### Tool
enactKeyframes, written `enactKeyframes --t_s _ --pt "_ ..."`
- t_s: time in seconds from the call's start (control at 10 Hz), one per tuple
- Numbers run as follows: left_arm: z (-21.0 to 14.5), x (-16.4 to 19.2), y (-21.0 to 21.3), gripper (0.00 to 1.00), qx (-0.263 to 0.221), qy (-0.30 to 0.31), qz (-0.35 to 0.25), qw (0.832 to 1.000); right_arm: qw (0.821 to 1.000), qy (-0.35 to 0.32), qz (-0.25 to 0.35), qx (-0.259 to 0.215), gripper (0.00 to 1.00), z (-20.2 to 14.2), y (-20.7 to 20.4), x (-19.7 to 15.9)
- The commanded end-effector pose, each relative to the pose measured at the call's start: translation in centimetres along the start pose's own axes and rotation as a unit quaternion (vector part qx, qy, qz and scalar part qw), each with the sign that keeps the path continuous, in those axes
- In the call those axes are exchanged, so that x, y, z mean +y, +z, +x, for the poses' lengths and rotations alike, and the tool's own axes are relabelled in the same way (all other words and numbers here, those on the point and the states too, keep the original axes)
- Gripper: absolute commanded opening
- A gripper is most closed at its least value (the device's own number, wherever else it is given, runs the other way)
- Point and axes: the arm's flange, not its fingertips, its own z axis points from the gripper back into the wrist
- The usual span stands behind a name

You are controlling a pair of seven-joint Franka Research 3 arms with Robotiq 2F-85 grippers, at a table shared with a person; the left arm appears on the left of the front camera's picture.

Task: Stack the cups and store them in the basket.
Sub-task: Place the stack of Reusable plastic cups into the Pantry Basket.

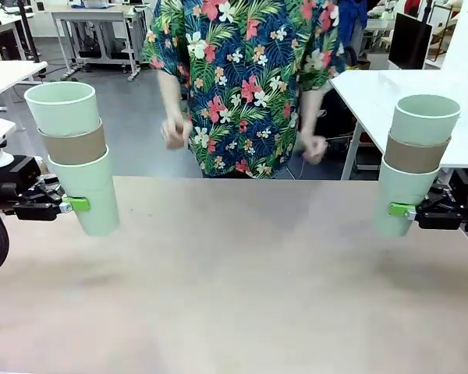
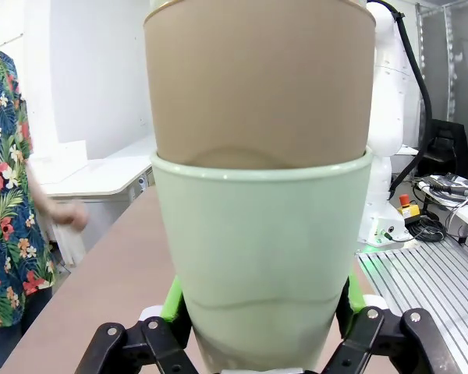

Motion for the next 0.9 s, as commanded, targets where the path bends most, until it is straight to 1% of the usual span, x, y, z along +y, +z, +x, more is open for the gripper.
enactKeyframes --t_s 0.0,0.8 --pt "0.27 -0.03 -0.12 0.87 -0.002 -0.004 -0.002 1.0 1.0 0.004 -0.002 -0.003 0.85 0.3 0.06 0.02" --pt "0.27 -0.03 -0.12 0.87 -0.002 -0.004 -0.002 1.0 1.0 0.004 -0.002 -0.003 0.85 0.3 0.06 0.02"
